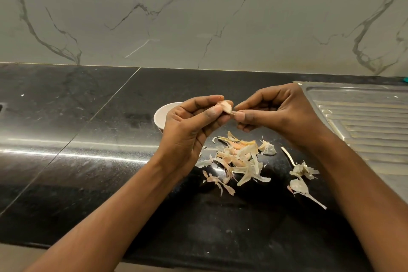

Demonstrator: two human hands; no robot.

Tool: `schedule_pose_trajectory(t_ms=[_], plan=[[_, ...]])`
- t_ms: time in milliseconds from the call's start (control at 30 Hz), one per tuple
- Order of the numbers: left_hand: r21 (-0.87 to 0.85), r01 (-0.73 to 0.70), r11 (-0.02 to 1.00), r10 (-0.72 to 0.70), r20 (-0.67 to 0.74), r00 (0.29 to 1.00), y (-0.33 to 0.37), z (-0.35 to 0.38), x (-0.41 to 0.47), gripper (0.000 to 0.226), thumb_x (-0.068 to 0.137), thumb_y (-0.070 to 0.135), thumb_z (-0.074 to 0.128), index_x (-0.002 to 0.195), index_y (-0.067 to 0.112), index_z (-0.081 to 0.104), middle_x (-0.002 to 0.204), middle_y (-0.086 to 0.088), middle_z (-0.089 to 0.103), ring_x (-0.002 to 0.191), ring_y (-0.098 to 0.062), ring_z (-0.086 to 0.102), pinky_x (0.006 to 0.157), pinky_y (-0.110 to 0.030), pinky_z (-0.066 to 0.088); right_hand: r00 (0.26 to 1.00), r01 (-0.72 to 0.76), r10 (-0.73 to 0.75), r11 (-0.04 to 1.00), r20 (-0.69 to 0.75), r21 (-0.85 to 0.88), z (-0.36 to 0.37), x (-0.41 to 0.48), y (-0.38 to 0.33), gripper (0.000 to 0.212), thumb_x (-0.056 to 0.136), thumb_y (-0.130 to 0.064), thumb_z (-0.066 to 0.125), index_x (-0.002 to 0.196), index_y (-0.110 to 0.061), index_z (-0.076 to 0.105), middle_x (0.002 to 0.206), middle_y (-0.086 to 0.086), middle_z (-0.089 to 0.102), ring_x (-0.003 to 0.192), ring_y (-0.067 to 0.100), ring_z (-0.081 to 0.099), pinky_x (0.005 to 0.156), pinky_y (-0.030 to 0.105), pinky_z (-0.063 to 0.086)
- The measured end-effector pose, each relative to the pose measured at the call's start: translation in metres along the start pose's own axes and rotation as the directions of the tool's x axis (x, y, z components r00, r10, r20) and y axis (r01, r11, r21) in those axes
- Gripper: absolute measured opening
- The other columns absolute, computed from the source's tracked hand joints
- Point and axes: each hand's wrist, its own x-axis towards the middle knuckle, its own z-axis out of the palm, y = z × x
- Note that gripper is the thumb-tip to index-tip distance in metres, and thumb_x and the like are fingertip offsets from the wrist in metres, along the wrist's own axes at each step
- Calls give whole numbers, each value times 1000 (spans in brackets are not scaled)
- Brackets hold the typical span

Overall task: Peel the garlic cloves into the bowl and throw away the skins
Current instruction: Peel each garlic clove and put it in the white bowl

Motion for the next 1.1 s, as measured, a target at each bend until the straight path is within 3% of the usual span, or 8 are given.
schedule_pose_trajectory(t_ms=[300,400,567,633,700,800,867,1100], plan=[[289,-173,942,196,-50,979,-8,1,0,31,85,3,76,115,-4,72,107,-18,79,99,-27,78,80,-25,62,1000,-24,25,992,5,-124,2,2,5,16,94,-9,78,108,-2,81,90,10,82,82,26,81,77,34,67],[373,-216,903,238,-14,971,-11,1,-1,25,92,-5,72,117,-8,71,110,-18,79,91,-19,77,66,-17,57,994,-107,109,991,14,-83,1,4,5,15,96,-10,77,108,-3,81,91,12,82,83,27,81,77,35,68],[460,-300,836,319,38,947,-14,0,-1,22,92,-7,73,114,-8,73,110,-14,80,103,-25,78,85,-27,62,967,-242,243,970,75,-24,1,5,4,15,96,-9,76,108,-2,80,93,15,82,86,31,81,77,35,68],[493,-328,806,343,63,937,-14,0,-1,21,92,-6,74,113,-7,74,109,-13,80,97,-20,78,81,-24,61,960,-262,262,965,101,-13,4,5,4,15,97,-10,74,108,-2,80,93,16,82,85,30,81,75,32,67],[500,-333,800,345,71,936,-14,-1,0,21,92,-5,74,112,-6,74,109,-12,80,89,-15,77,73,-19,59,961,-262,261,965,95,5,5,6,4,16,96,-12,75,107,-1,80,93,16,82,85,31,81,75,32,67],[538,-351,766,344,117,932,-14,-1,0,21,93,-5,73,114,-5,74,109,-12,80,98,-18,78,85,-26,62,967,-247,246,969,72,-2,5,6,4,17,96,-14,76,107,-2,80,91,15,81,84,30,81,75,34,68],[547,-343,764,330,126,936,-14,-1,0,21,94,-4,72,115,-5,74,110,-12,80,89,-12,77,75,-19,59,969,-239,238,971,71,2,5,5,4,17,95,-13,76,107,-2,80,91,16,81,83,30,81,75,33,68],[406,-195,893,199,34,979,-12,1,-1,30,94,0,71,124,1,70,109,-13,80,93,-16,78,66,-15,56,982,-190,190,981,17,27,4,5,2,18,90,-10,80,106,0,78,88,17,81,80,29,81,73,33,67]])
